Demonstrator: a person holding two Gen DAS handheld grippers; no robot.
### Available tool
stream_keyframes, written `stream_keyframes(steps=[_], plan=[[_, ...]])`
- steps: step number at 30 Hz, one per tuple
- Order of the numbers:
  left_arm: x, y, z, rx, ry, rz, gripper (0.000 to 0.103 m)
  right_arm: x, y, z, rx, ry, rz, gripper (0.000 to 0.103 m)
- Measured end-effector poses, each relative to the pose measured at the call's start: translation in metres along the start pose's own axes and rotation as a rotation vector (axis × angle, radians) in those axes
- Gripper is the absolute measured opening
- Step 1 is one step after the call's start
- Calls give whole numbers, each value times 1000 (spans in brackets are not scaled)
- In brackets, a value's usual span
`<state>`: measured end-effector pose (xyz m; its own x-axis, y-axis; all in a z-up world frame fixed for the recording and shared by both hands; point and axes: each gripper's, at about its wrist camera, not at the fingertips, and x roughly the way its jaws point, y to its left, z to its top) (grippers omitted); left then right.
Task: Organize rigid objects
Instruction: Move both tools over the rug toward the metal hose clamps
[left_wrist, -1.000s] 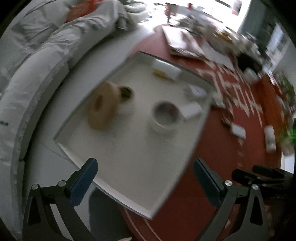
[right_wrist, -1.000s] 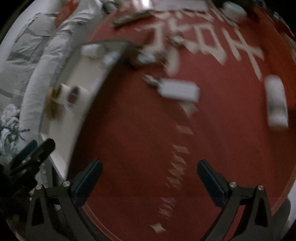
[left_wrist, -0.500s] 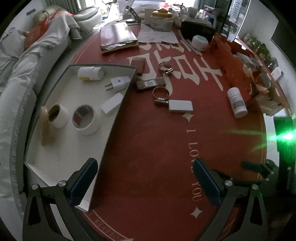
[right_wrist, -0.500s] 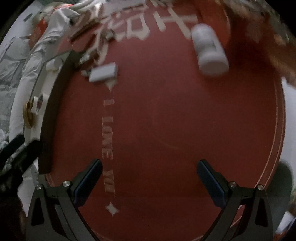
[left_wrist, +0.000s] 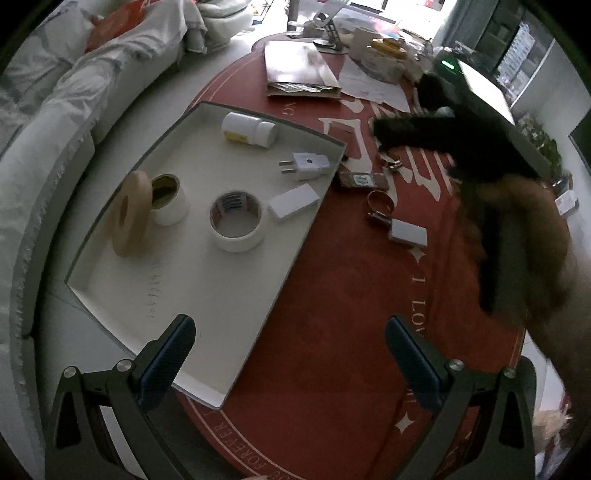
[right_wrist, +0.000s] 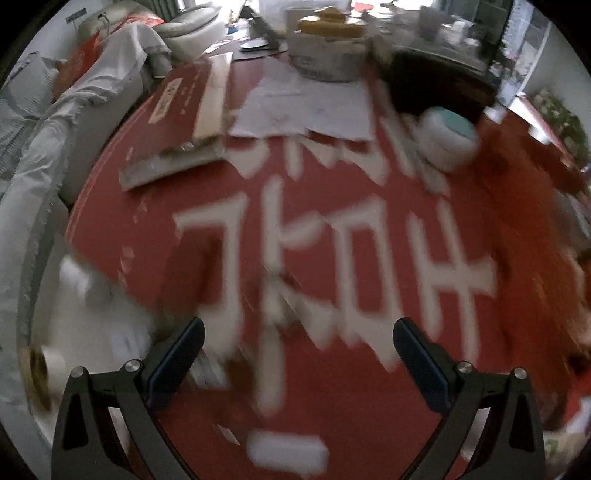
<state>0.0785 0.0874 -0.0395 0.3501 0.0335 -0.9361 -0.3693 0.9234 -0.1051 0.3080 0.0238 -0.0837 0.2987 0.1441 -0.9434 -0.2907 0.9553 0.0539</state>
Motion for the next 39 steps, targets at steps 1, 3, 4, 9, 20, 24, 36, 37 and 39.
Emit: stream_keyframes(steps=[1,3,4,9,20,24,36,37,39], plan=[[2,2,1,-5,9,-6,103,9,4,10,9,9,4,103],[5,3,2,-11,23,-19,103,24,14,28,36,32,17,103],[7,4,2,-11,29,-18,103,31,19,35,38,44,28,103],[20,10,5,-36,64,-28,103,55,55,44,-103,94,-15,92],[20,3,-2,-22,62,-26,103,39,13,20,-108,109,11,43],[22,-4,-10,-5,72,-38,103,22,6,-34,-205,124,19,43],[20,-17,-43,50,91,-31,103,-28,-8,-202,-283,176,112,43],[20,-19,-46,55,90,-29,103,-30,-10,-209,-283,177,127,43],[18,-22,-49,66,84,-25,103,-33,-15,-213,-264,170,147,44]])
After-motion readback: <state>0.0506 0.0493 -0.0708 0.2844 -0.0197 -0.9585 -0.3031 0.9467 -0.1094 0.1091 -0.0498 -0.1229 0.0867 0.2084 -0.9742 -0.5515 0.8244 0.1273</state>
